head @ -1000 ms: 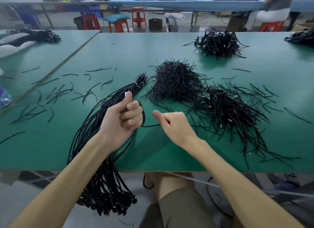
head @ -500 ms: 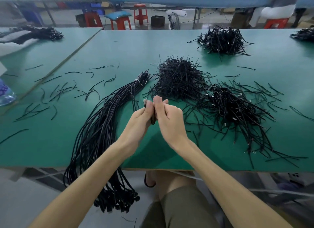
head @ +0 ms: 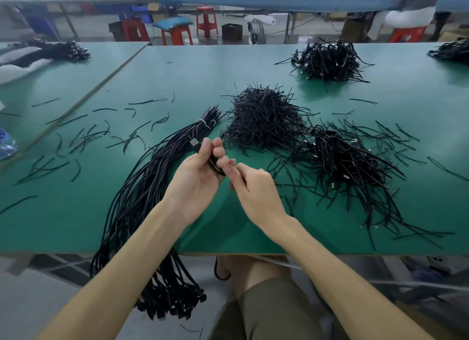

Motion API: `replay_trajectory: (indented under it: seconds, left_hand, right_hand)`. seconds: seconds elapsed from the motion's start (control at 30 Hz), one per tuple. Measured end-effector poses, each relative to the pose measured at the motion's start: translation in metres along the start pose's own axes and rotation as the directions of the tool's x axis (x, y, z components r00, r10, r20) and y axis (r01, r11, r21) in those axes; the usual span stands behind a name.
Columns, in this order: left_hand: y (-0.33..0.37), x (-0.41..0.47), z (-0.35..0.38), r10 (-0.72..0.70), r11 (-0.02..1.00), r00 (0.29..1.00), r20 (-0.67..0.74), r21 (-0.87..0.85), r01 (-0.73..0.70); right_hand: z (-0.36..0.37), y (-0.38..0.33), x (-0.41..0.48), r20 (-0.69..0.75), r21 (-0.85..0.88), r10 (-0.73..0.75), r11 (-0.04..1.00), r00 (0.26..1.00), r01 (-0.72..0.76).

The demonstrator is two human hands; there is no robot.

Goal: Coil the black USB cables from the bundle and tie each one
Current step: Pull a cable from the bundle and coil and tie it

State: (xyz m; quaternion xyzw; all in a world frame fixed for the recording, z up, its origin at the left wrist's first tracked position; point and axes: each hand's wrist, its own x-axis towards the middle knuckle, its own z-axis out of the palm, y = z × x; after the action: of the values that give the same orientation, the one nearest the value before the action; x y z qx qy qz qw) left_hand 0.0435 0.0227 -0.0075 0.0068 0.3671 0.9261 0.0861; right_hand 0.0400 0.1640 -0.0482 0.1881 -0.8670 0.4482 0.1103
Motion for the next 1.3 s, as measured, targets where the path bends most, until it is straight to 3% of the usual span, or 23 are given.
replay_trajectory:
  seconds: [0.17,0.3,0.4,0.6,0.8,0.97,1.1,1.3]
  left_hand:
    - [-0.004,0.003,-0.006,-0.04,0.999,0.998,-0.046,0.031,0.042]
    - [-0.014,-0.001,-0.014,-0.01,0.97,1.0,0.002,0.241,0.009]
    - [-0.014,-0.002,-0.019,-0.036,0.965,0.999,0.031,0.262,0.027]
    - [0.009,0.0,-0.022,-0.15,0.851,0.982,0.113,0.52,0.07]
    - [0.009,-0.003,-0.019,-0.095,0.792,0.993,0.063,0.609,0.037]
    - [-0.002,-0.008,-0.018,-0.018,0.811,1.0,-0.006,0.584,0.018]
    - [-0.005,-0.008,-0.02,0.02,0.839,0.997,-0.071,0.543,0.021]
    - [-0.005,-0.006,-0.025,0.005,0.853,0.998,-0.06,0.522,0.027]
  right_hand:
    - [-0.002,-0.002,0.0,0.045,0.009,0.027,1.0,0.999,-0.027]
    - [0.0,-0.005,0.0,0.107,0.131,0.04,0.99,0.993,-0.054]
    - [0.002,-0.005,0.001,0.091,0.256,0.104,0.959,0.99,-0.124]
    - [0.006,-0.006,-0.003,0.025,0.327,0.15,0.933,0.988,-0.149]
    - [0.011,-0.01,-0.004,-0.018,0.434,0.168,0.89,0.986,-0.144]
    - [0.009,-0.009,-0.005,-0.024,0.37,0.147,0.92,0.989,-0.128]
    - [0.003,-0.009,-0.003,0.059,0.289,0.128,0.947,0.99,-0.14]
    - [-0.003,-0.01,0.0,0.113,0.269,0.132,0.95,0.985,-0.158]
